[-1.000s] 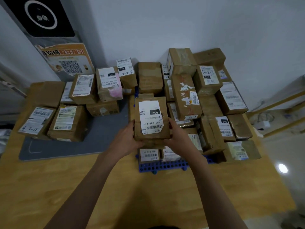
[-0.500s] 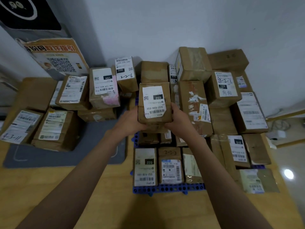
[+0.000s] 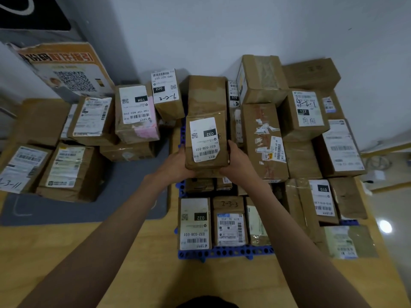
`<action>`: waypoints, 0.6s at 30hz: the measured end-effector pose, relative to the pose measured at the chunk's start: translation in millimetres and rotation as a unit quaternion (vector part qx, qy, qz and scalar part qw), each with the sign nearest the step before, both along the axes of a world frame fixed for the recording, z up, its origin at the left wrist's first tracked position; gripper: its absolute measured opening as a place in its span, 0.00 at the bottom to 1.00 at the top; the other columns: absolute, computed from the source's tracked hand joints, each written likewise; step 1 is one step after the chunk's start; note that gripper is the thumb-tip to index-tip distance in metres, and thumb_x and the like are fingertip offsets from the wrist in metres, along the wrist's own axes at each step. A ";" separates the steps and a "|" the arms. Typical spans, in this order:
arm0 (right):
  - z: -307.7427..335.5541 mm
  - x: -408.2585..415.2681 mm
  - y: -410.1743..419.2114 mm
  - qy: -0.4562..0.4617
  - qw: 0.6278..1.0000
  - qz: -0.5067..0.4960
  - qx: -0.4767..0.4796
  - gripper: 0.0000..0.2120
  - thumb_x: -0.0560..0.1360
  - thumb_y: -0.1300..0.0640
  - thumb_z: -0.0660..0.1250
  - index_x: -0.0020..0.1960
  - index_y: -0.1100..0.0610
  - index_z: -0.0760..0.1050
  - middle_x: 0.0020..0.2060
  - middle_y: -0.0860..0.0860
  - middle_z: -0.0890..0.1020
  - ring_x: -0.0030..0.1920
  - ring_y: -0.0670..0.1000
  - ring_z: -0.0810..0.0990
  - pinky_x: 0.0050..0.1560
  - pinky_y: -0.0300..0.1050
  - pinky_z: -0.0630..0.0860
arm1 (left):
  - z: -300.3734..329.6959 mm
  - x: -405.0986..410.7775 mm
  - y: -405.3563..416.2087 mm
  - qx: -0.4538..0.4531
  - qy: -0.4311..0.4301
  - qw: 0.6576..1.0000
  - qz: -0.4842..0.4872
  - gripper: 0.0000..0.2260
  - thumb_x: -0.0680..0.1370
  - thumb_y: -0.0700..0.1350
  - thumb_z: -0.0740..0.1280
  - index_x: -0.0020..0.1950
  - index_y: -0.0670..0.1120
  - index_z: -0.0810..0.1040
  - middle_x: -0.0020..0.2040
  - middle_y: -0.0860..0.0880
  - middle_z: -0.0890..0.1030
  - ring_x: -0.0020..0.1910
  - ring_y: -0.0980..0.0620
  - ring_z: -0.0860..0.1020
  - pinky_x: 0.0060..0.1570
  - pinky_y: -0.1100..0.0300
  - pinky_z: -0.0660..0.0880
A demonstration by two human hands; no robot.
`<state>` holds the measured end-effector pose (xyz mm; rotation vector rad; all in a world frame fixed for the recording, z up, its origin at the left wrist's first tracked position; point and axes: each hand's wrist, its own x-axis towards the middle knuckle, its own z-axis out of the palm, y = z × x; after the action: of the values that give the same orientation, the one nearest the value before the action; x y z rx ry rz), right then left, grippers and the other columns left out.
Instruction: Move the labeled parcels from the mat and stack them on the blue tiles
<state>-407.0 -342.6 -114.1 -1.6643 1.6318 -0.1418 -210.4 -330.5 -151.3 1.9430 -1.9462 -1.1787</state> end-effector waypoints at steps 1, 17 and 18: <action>1.7 0.1 1.8 0.003 1.000 0.001 -0.001 0.45 0.72 0.59 0.73 0.79 0.56 0.49 0.67 0.58 0.70 0.67 0.60 0.71 0.65 0.59 0.72 | 1.2 0.6 2.3 0.003 0.005 1.000 -0.001 0.35 0.70 0.47 0.76 0.72 0.47 0.63 0.61 0.48 0.76 0.53 0.53 0.75 0.47 0.60 0.71; 57.5 1.1 55.8 0.018 0.998 0.035 -0.042 0.22 0.73 0.57 0.72 0.62 0.59 0.67 0.58 0.56 0.76 0.56 0.57 0.76 0.56 0.57 0.77 | 54.7 24.0 63.1 0.021 -0.059 0.998 -0.002 0.22 0.70 0.49 0.75 0.62 0.49 0.73 0.52 0.50 0.81 0.50 0.51 0.80 0.44 0.58 0.79; 59.6 3.0 59.8 0.024 0.997 0.051 -0.051 0.19 0.73 0.58 0.70 0.61 0.59 0.68 0.54 0.54 0.77 0.53 0.55 0.77 0.54 0.55 0.78 | 56.5 27.0 70.4 0.030 -0.071 0.997 0.005 0.24 0.70 0.49 0.75 0.64 0.49 0.74 0.57 0.48 0.81 0.54 0.50 0.80 0.49 0.54 0.79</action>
<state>-404.0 -282.8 -54.6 -1.8384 1.5933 -0.1367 -183.4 -260.2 -94.8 2.1193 -1.9861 -1.1386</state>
